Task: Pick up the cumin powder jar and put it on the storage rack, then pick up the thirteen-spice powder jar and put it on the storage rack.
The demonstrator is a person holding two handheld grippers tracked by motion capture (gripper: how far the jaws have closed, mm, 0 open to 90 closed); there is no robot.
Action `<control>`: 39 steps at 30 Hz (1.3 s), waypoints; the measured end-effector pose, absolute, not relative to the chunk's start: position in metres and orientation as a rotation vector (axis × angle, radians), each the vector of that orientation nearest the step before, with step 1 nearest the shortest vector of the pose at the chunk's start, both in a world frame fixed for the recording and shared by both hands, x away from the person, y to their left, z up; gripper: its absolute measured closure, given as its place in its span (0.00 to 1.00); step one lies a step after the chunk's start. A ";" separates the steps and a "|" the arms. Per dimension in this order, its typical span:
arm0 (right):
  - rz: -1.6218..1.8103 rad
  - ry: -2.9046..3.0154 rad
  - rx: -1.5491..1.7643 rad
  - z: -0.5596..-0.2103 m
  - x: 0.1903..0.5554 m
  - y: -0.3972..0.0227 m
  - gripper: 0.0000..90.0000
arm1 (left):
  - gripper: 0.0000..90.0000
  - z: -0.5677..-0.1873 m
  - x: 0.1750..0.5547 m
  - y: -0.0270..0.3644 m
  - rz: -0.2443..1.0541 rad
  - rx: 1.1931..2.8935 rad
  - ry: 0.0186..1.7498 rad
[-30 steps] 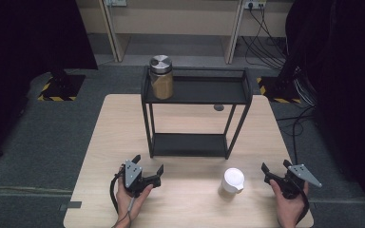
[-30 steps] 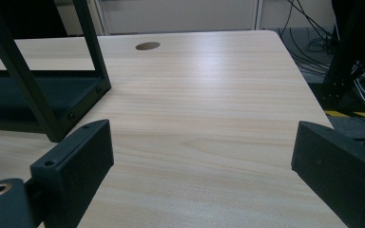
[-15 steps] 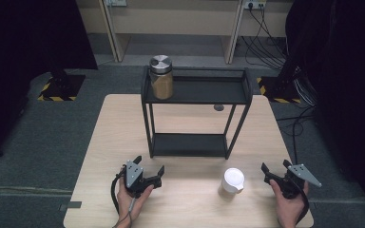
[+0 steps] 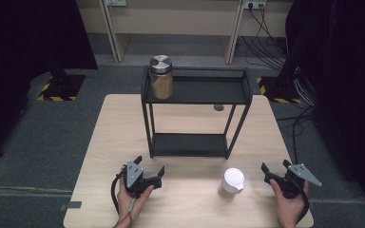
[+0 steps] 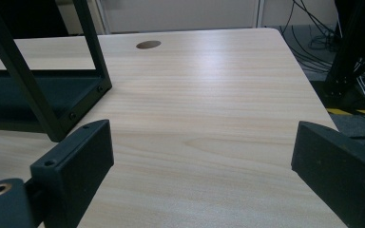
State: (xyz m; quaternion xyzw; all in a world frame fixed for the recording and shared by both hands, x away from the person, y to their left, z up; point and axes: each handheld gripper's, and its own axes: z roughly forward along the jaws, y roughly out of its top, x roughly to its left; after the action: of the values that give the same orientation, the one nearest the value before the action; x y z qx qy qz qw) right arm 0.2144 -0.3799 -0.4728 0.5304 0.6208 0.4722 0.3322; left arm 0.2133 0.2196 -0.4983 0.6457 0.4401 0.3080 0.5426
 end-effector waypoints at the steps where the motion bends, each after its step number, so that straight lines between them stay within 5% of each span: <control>1: 1.234 1.620 1.387 -0.473 0.214 -0.380 0.08 | 0.03 -0.499 0.213 0.220 0.733 1.532 1.045; 39: 1.463 1.560 1.346 -0.466 0.206 -0.388 0.05 | 0.03 -0.498 0.212 0.217 0.751 1.546 1.030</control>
State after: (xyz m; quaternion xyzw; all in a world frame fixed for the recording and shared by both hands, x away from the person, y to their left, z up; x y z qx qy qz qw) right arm 0.2065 -0.3877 -0.4660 0.5077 0.5884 0.5519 0.3024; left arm 0.2116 0.2168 -0.4983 0.6501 0.4329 0.3157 0.5388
